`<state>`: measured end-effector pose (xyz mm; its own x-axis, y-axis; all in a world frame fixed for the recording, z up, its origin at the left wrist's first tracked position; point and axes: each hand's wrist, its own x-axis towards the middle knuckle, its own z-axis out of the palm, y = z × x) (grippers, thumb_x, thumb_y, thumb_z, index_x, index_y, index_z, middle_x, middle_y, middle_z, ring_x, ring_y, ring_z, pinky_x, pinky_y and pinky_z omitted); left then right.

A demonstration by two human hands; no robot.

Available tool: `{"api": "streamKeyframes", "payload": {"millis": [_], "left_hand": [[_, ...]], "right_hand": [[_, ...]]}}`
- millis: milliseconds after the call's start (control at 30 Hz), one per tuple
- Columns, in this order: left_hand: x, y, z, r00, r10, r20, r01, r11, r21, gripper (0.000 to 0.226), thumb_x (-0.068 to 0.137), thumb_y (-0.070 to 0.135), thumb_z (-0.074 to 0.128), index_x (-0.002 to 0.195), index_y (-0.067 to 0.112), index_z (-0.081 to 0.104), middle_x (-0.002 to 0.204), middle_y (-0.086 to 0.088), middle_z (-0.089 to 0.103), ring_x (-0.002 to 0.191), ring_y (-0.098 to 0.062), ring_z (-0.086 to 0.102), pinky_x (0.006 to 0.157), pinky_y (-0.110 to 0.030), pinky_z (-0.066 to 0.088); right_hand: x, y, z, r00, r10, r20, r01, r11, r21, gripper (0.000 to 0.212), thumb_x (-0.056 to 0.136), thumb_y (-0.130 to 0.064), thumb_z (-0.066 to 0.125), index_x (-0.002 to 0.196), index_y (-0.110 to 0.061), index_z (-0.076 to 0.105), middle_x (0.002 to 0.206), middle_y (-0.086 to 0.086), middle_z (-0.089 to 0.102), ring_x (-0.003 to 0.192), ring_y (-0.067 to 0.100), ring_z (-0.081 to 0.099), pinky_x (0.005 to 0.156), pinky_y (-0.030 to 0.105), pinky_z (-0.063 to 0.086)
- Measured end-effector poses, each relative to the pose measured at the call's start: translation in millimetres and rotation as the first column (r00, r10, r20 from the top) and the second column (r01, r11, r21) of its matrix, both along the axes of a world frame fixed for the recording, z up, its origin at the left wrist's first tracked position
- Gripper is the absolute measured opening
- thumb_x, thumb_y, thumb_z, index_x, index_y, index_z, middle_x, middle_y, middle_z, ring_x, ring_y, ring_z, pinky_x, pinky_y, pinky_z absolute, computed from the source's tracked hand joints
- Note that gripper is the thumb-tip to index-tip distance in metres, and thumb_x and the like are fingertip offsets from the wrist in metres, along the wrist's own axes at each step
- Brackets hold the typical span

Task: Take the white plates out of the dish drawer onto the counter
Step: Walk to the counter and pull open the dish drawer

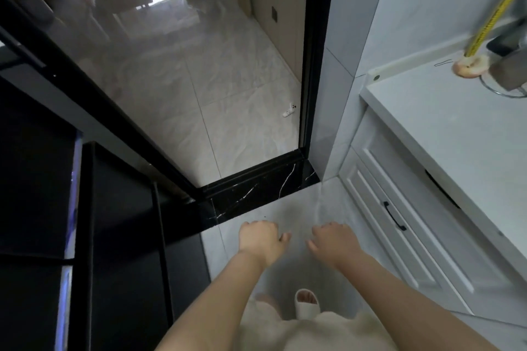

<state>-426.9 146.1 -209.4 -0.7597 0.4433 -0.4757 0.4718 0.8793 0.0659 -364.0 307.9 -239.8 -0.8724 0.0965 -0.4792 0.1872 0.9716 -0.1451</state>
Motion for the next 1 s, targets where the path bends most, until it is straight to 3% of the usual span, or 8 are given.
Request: {"api": "streamKeyframes", "payload": {"millis": [200, 333, 433, 467, 567, 667, 767, 1000], "left_hand": [[-53, 38, -3, 0.988, -0.155, -0.021, 0.155, 0.988, -0.003, 0.049, 0.092, 0.051, 0.029, 0.079, 0.016, 0.06, 0.088, -0.005, 0.069, 0.085, -0.026, 0.063, 0.079, -0.036, 0.039], [-94, 68, -11, 0.933, -0.359, 0.007, 0.358, 0.932, -0.062, 0.05, 0.094, 0.049, 0.025, 0.088, 0.02, 0.065, 0.089, 0.001, 0.066, 0.082, -0.021, 0.06, 0.066, -0.035, 0.034], [-123, 85, -10, 0.867, -0.499, -0.002, 0.498, 0.864, -0.072, 0.036, 0.096, 0.038, 0.028, 0.104, 0.024, 0.06, 0.088, 0.004, 0.056, 0.073, -0.021, 0.05, 0.057, -0.034, 0.025], [-133, 91, -10, 0.847, -0.532, -0.004, 0.531, 0.845, -0.064, 0.032, 0.095, 0.035, 0.029, 0.103, 0.025, 0.059, 0.086, 0.004, 0.053, 0.071, -0.021, 0.046, 0.055, -0.033, 0.024], [-162, 108, -6, 0.788, -0.615, -0.03, 0.616, 0.788, 0.014, 0.043, 0.093, 0.05, 0.031, 0.07, 0.019, 0.051, 0.078, 0.0, 0.062, 0.067, -0.022, 0.052, 0.062, -0.032, 0.029], [-181, 129, -6, 0.687, -0.726, -0.023, 0.727, 0.687, 0.008, 0.05, 0.092, 0.057, 0.028, 0.081, 0.019, 0.059, 0.083, -0.005, 0.068, 0.076, -0.026, 0.061, 0.068, -0.035, 0.033], [-188, 146, -7, 0.58, -0.814, -0.003, 0.813, 0.58, -0.048, 0.058, 0.092, 0.06, 0.025, 0.078, 0.017, 0.062, 0.084, -0.007, 0.069, 0.079, -0.027, 0.061, 0.077, -0.039, 0.038], [-162, 187, -16, 0.417, -0.909, 0.019, 0.908, 0.416, -0.04, 0.063, 0.09, 0.063, 0.023, 0.096, 0.018, 0.067, 0.093, -0.004, 0.07, 0.088, -0.024, 0.062, 0.089, -0.039, 0.04]], "right_hand": [[-28, 28, 4, 0.992, -0.125, 0.034, 0.125, 0.992, -0.001, 0.038, 0.091, -0.039, 0.038, 0.111, -0.014, 0.059, 0.115, 0.011, 0.065, 0.106, 0.029, 0.058, 0.089, 0.039, 0.043], [-47, 45, 6, 0.954, -0.299, 0.019, 0.299, 0.954, 0.017, 0.039, 0.093, -0.041, 0.036, 0.111, -0.013, 0.057, 0.116, 0.01, 0.064, 0.106, 0.028, 0.058, 0.09, 0.039, 0.043], [-59, 50, 9, 0.896, -0.444, 0.003, 0.444, 0.895, 0.041, 0.042, 0.094, -0.042, 0.036, 0.112, -0.013, 0.059, 0.117, 0.01, 0.063, 0.107, 0.029, 0.058, 0.089, 0.036, 0.044], [-64, 51, 10, 0.871, -0.492, 0.003, 0.491, 0.87, 0.045, 0.042, 0.093, -0.043, 0.036, 0.114, -0.013, 0.058, 0.118, 0.01, 0.063, 0.108, 0.028, 0.058, 0.089, 0.036, 0.043], [-72, 51, 12, 0.776, -0.63, 0.013, 0.63, 0.776, 0.023, 0.042, 0.093, -0.044, 0.037, 0.118, -0.014, 0.054, 0.121, 0.01, 0.062, 0.111, 0.028, 0.058, 0.093, 0.036, 0.043], [-76, 47, 12, 0.648, -0.762, 0.022, 0.762, 0.648, -0.009, 0.045, 0.093, -0.047, 0.035, 0.119, -0.015, 0.054, 0.12, 0.011, 0.063, 0.112, 0.029, 0.058, 0.093, 0.037, 0.043], [-73, 41, 12, 0.505, -0.863, 0.006, 0.863, 0.505, -0.021, 0.048, 0.092, -0.052, 0.035, 0.121, -0.017, 0.053, 0.119, 0.01, 0.064, 0.111, 0.028, 0.059, 0.092, 0.037, 0.044], [-34, 36, 12, 0.268, -0.962, 0.044, 0.963, 0.268, 0.002, 0.053, 0.093, -0.055, 0.033, 0.127, -0.018, 0.046, 0.119, 0.007, 0.065, 0.111, 0.027, 0.058, 0.089, 0.037, 0.045]]}}
